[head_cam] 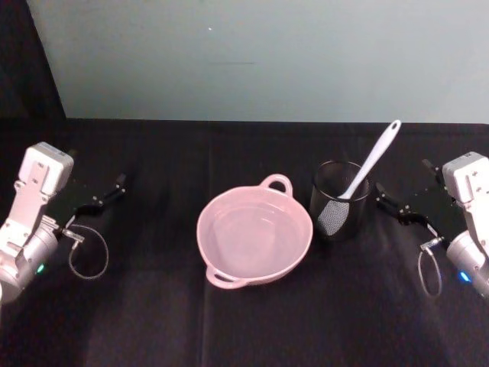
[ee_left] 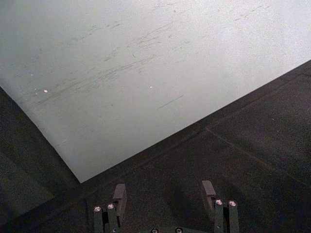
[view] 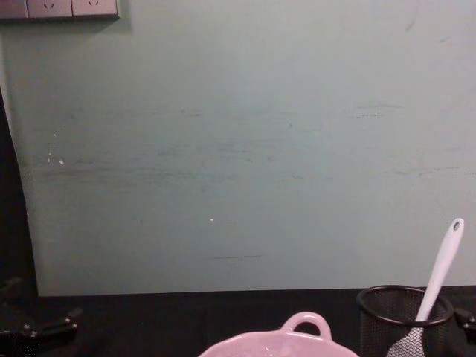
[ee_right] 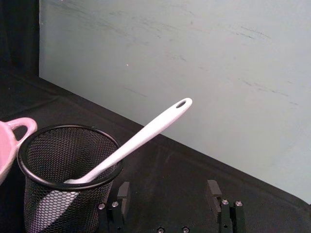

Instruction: Use the one hand to pick up the spoon and stir the clear water in the bowl.

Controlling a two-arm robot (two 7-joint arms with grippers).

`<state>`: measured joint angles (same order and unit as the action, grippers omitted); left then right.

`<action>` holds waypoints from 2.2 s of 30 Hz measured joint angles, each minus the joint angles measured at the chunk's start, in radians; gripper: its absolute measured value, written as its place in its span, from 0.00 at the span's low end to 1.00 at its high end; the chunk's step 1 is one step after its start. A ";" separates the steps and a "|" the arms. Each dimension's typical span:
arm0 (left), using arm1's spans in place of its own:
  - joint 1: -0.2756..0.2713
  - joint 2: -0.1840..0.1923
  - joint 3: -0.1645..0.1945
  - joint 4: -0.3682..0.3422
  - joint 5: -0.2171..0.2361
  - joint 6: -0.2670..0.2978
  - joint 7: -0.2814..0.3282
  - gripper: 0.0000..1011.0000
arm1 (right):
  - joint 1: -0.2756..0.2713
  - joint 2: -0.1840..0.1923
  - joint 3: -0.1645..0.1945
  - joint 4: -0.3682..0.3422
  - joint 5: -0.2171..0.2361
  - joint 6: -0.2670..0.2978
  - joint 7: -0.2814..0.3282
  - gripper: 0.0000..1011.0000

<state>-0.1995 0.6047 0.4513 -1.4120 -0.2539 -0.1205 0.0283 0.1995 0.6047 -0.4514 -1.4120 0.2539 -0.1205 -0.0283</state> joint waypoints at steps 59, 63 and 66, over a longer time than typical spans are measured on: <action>0.000 0.000 0.000 0.000 0.000 0.000 0.000 1.00 | -0.154 0.039 0.119 -0.198 0.049 0.044 -0.006 0.99; 0.000 0.000 0.000 0.000 0.000 0.000 0.000 1.00 | -0.170 0.017 0.152 -0.223 0.126 0.039 0.030 0.99; 0.000 0.000 0.000 0.000 0.000 0.000 0.000 1.00 | -0.169 -0.011 0.172 -0.222 0.194 0.039 0.069 0.99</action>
<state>-0.1995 0.6047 0.4514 -1.4119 -0.2539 -0.1205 0.0283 0.0307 0.5933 -0.2789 -1.6340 0.4479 -0.0816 0.0409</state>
